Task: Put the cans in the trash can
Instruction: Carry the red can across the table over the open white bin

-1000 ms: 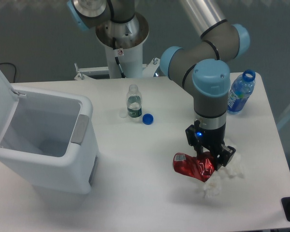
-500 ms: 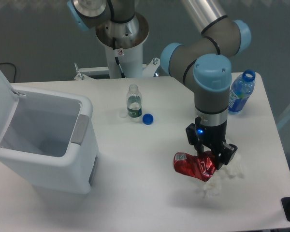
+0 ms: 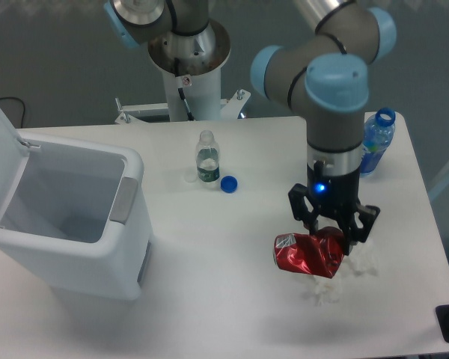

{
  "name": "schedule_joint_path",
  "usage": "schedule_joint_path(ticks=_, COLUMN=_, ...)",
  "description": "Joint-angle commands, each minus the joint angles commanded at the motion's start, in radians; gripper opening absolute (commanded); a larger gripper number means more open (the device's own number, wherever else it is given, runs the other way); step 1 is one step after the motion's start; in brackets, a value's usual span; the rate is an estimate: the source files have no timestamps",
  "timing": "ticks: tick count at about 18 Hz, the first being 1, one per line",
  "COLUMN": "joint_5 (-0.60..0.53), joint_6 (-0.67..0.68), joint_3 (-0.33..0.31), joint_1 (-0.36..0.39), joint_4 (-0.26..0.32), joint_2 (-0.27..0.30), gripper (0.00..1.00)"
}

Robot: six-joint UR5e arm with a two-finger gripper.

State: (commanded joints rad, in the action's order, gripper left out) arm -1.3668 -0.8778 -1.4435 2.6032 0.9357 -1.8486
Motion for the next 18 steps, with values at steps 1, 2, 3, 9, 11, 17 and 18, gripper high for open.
schedule_joint_path(ticks=1, joint_5=0.005, joint_6=0.046, joint_3=-0.006, joint_1=-0.008, joint_4=0.000, joint_2=0.002, gripper=0.55)
schedule_joint_path(ticks=2, joint_5=0.021, joint_6=0.104, joint_3=-0.008, joint_1=-0.018, joint_4=-0.001, joint_2=0.006, gripper=0.55)
schedule_joint_path(ticks=3, joint_5=0.040, joint_6=0.162, joint_3=-0.006, joint_1=-0.034, joint_4=-0.005, joint_2=0.025, gripper=0.55)
schedule_joint_path(ticks=9, joint_5=0.052, joint_6=0.285, joint_3=-0.009, joint_1=-0.118, joint_4=-0.001, joint_2=0.094, gripper=0.55)
schedule_joint_path(ticks=11, joint_5=0.069, joint_6=0.347, joint_3=0.003, joint_1=-0.136, joint_4=-0.006, joint_2=0.111, gripper=0.55)
schedule_joint_path(ticks=17, joint_5=0.083, joint_6=0.355, joint_3=-0.008, joint_1=-0.254, joint_4=-0.003, joint_2=0.160, gripper=0.56)
schedule_joint_path(ticks=18, joint_5=0.083, joint_6=0.356, joint_3=-0.011, joint_1=-0.279, joint_4=-0.003, joint_2=0.163, gripper=0.56)
